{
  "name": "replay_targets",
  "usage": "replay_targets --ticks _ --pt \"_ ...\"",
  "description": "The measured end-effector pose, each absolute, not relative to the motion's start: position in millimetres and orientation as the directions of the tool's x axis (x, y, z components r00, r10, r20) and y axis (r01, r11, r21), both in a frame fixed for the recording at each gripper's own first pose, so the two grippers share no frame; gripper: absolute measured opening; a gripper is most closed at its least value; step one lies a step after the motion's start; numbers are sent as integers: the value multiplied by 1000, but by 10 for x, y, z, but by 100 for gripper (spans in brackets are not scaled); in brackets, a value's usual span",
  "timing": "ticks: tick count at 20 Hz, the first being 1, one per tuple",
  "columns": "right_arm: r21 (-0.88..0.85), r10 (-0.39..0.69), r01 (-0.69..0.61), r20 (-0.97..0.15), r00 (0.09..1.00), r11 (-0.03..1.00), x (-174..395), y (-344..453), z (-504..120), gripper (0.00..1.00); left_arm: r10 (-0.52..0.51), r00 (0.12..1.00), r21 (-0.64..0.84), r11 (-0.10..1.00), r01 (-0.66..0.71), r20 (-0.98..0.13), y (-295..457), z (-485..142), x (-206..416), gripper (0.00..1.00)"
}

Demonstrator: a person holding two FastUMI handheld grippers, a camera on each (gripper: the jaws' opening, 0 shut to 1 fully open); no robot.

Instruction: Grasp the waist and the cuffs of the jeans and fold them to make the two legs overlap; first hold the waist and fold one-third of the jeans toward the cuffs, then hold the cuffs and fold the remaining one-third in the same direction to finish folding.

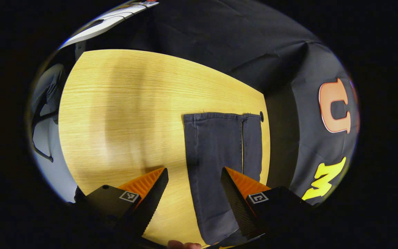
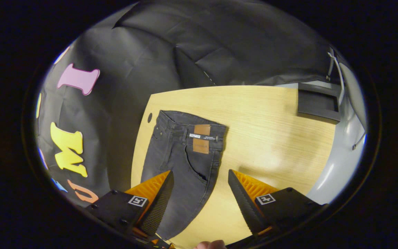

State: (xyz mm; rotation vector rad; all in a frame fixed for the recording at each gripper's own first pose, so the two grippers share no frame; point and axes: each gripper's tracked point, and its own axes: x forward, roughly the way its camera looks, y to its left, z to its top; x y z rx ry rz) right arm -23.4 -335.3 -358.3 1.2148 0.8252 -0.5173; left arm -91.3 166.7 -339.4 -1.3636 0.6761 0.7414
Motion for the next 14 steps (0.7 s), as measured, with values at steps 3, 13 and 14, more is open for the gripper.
replay_targets --ticks 3,13,14 --pt "588 61 765 -801 595 263 -132 -3455 -3710 98 84 606 -602 71 -795 -791 1767 -3437 -707 98" --pt "531 31 793 -836 548 297 297 -3528 -3955 98 82 611 -603 102 -791 -787 1852 -3455 -315 98" --pt "515 26 796 -844 536 316 290 -3514 -3970 98 75 616 -608 108 -787 -784 1847 -3450 -260 98"
